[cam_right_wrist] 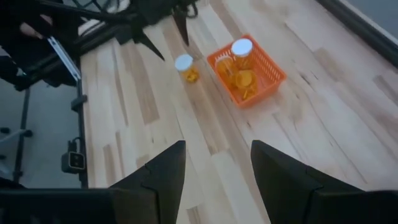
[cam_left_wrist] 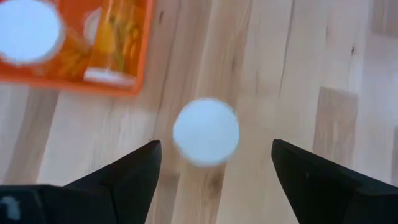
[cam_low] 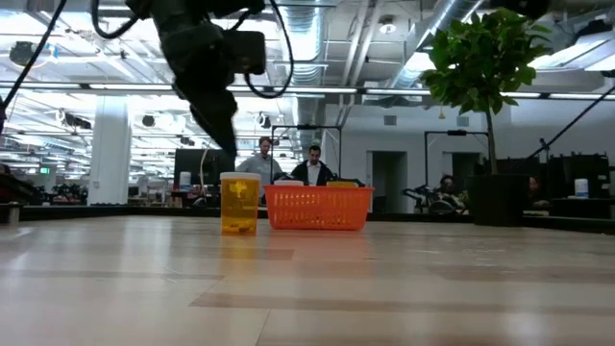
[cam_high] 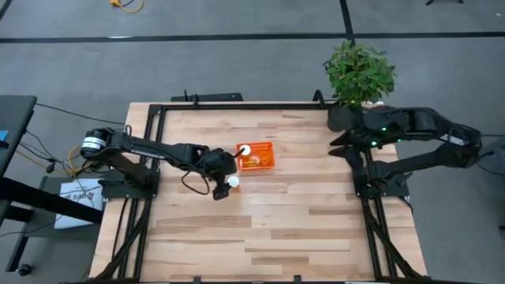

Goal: Pick and place pill bottles into a basket
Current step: Put the orange pill bottle into the orange bin

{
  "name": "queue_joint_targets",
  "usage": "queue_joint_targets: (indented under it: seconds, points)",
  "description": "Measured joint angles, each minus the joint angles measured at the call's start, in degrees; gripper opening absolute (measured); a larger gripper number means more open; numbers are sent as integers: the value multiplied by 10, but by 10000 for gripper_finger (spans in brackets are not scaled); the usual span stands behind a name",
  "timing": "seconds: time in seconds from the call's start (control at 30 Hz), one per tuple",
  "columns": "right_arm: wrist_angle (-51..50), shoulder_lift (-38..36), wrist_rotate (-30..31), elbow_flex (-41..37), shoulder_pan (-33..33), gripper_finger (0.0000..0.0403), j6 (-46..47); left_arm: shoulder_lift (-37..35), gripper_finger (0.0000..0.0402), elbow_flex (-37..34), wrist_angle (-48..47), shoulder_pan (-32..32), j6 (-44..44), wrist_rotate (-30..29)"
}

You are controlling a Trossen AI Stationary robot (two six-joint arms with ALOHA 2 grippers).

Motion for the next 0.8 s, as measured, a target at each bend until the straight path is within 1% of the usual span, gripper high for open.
queue_joint_targets:
  seconds: [0.2, 0.3, 0.43, 0.8]
  points:
    - [-10, -52, 0, 0, 1, 176, 0, 20, 296, 3, 7, 0, -15, -2]
    - [-10, -73, 0, 0, 1, 178, 0, 19, 296, 3, 3, 0, -33, -6]
    - [-21, -94, 0, 0, 1, 177, -5, 19, 296, 3, 3, 0, -34, -18]
    - [-75, -100, 0, 0, 1, 177, -5, 27, 296, 4, 3, 4, -4, -9]
